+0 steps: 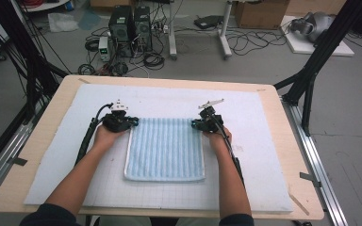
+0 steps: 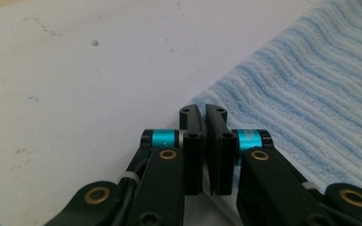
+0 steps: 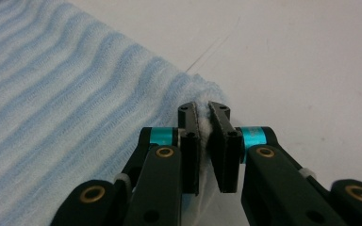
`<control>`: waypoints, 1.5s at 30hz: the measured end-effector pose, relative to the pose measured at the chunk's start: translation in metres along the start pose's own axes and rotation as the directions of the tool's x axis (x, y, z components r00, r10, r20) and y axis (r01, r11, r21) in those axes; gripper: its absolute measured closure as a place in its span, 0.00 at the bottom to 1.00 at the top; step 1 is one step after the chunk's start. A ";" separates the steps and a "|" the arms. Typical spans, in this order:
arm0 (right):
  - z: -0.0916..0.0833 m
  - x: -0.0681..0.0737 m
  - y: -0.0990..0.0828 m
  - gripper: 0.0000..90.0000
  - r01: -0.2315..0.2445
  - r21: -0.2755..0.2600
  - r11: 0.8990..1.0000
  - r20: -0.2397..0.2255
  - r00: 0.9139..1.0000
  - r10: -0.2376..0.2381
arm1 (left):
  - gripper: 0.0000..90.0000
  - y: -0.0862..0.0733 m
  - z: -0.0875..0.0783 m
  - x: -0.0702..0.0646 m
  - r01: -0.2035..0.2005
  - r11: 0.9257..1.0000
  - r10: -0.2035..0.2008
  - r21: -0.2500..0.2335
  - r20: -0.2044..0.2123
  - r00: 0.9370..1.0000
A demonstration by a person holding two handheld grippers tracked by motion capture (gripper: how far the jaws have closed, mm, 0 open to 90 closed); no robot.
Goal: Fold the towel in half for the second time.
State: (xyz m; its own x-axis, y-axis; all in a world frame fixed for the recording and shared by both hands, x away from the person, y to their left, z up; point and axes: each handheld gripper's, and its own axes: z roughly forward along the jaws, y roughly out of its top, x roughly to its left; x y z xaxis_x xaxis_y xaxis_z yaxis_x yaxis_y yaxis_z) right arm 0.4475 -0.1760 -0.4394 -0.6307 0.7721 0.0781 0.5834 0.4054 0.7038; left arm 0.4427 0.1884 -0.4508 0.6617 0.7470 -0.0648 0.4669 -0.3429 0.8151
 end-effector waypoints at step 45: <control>-0.089 0.032 -0.025 0.92 0.017 -0.300 0.954 -0.107 0.993 -0.051 | 0.96 -0.018 -0.088 -0.030 0.035 0.943 0.038 -0.330 0.213 0.976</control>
State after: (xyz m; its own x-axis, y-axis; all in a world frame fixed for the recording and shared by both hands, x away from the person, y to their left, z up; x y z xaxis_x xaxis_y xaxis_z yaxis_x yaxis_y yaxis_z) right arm 0.3675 -0.2052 -0.3921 -0.7110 0.6934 0.1169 0.3924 0.2532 0.8843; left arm 0.3624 0.2224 -0.4128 0.7885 0.5953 -0.1547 0.2702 -0.1094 0.9566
